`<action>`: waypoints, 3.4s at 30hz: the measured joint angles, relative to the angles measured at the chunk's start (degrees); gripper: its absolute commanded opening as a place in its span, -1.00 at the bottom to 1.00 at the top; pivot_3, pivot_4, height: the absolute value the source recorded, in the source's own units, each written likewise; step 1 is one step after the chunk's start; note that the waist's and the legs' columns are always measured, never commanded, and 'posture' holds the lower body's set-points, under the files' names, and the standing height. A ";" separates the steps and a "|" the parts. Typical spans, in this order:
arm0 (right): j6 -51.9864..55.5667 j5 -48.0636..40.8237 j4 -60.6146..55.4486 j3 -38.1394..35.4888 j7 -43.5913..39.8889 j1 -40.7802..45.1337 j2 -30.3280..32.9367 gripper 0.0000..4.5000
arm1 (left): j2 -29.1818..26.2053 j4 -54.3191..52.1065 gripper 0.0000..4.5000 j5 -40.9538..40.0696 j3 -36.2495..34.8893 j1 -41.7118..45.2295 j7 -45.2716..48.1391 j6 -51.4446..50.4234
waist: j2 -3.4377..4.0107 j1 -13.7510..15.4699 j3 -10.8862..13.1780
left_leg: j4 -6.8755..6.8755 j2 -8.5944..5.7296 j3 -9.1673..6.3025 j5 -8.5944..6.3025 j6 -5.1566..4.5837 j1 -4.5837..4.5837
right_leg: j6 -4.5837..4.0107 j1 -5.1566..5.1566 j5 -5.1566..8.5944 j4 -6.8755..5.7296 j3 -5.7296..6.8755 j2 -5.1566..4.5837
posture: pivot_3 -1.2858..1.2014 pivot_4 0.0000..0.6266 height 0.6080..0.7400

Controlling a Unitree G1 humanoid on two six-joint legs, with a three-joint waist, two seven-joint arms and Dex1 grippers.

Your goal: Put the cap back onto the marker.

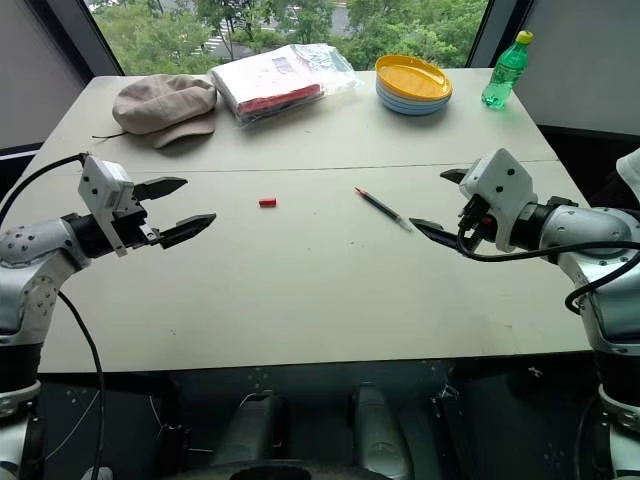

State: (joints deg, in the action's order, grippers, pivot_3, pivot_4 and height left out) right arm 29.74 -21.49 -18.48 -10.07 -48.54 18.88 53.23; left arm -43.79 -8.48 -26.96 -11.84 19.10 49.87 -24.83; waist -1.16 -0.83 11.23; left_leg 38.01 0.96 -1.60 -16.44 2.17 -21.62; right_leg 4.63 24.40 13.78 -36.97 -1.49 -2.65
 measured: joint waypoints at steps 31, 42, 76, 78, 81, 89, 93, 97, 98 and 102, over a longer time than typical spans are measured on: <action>1.07 0.62 -2.34 2.63 4.78 0.38 -5.45 1.00 | 8.50 46.07 0.96 12.34 11.11 21.82 12.64 24.94 | -0.01 0.15 -0.01 | 0.05 -0.03 0.00 0.00 0.00 -0.05 | 0.05 -0.01 -0.04 -0.01 0.04 0.00 | 0.03 -0.52 1.00; 2.80 0.61 -9.11 -0.32 9.35 -6.88 -6.72 1.00 | 14.07 75.26 0.96 20.64 12.87 37.45 12.51 36.96 | -0.02 0.08 -0.01 | 0.07 -0.03 -0.07 0.00 -0.01 -0.16 | 0.08 0.06 -0.04 -0.03 0.09 0.00 | 0.03 -0.52 1.00; 8.81 -0.06 -19.82 -8.76 15.44 -15.91 -7.16 1.00 | 21.41 84.62 0.96 32.04 12.76 42.39 1.93 34.32 | -0.06 0.27 -0.03 | 0.13 -0.05 -0.10 0.00 -0.01 -0.11 | 0.09 0.01 -0.05 -0.13 0.10 0.00 | 0.03 -0.52 1.00; 9.13 -0.09 -20.13 -8.84 15.44 -15.92 -7.15 1.00 | 21.56 84.62 0.73 32.14 12.77 42.39 1.74 34.24 | -0.06 0.28 -0.04 | 0.13 -0.05 -0.10 0.00 0.00 -0.06 | 0.09 -0.05 -0.05 -0.13 0.10 0.00 | 0.03 -0.52 1.00; 9.66 -0.12 -20.55 -9.30 15.41 -15.98 -7.10 1.00 | 22.32 84.62 0.17 32.31 12.78 42.39 1.83 34.24 | -0.07 0.28 -0.04 | 0.13 -0.06 -0.10 0.00 -0.01 0.00 | 0.09 -0.10 -0.05 -0.13 0.10 0.00 | 0.03 -0.52 1.00; 10.93 -0.30 -20.75 -10.72 14.37 -16.15 -5.96 1.00 | 23.00 84.61 -0.97 32.76 12.77 42.39 1.25 34.33 | -0.07 0.08 -0.04 | 0.13 -0.05 -0.10 0.00 -0.01 0.10 | 0.09 -0.16 -0.05 -0.18 0.09 0.02 | 0.03 -0.52 1.00; 11.13 -0.89 -20.74 -10.73 13.69 -16.09 -5.63 1.00 | 23.02 84.52 -0.97 32.75 12.76 42.19 1.47 34.67 | -0.07 0.10 -0.04 | 0.13 -0.05 -0.09 0.00 -0.01 0.10 | 0.09 -0.16 -0.05 -0.17 0.09 0.02 | 0.03 -0.52 1.00; 11.13 -1.35 -20.67 -10.50 13.14 -15.32 -5.11 1.00 | 22.90 83.26 -0.97 32.56 12.54 40.76 2.21 35.89 | -0.06 0.07 -0.05 | 0.13 -0.05 -0.09 0.00 0.00 0.10 | 0.09 -0.16 -0.05 -0.17 0.09 0.01 | 0.03 -0.52 1.00; 11.14 -1.39 -20.66 -10.41 13.06 -15.16 -5.08 1.00 | 22.85 82.78 -0.97 32.52 12.37 40.19 2.30 36.39 | -0.06 0.07 -0.05 | 0.13 -0.05 -0.09 0.00 -0.01 0.10 | 0.09 -0.16 -0.05 -0.17 0.09 0.01 | 0.03 -0.52 1.00; 11.15 -1.42 -20.57 -9.20 12.65 -14.68 -4.98 1.00 | 22.75 80.37 -0.97 31.38 11.19 37.38 1.98 38.78 | -0.06 -0.03 -0.05 | 0.12 -0.04 -0.08 0.00 -0.01 0.10 | 0.09 -0.16 -0.05 -0.16 0.08 0.01 | 0.03 -0.52 1.00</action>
State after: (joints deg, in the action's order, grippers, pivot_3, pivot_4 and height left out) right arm 40.89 -22.91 -39.04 -19.27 -35.89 4.21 48.25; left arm -21.04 71.90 4.42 -0.65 56.48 51.85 13.96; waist -1.22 -0.86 11.18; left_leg 38.13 0.92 -1.68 -16.44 2.16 -21.52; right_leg 4.71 24.24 13.73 -37.13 -1.42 -2.64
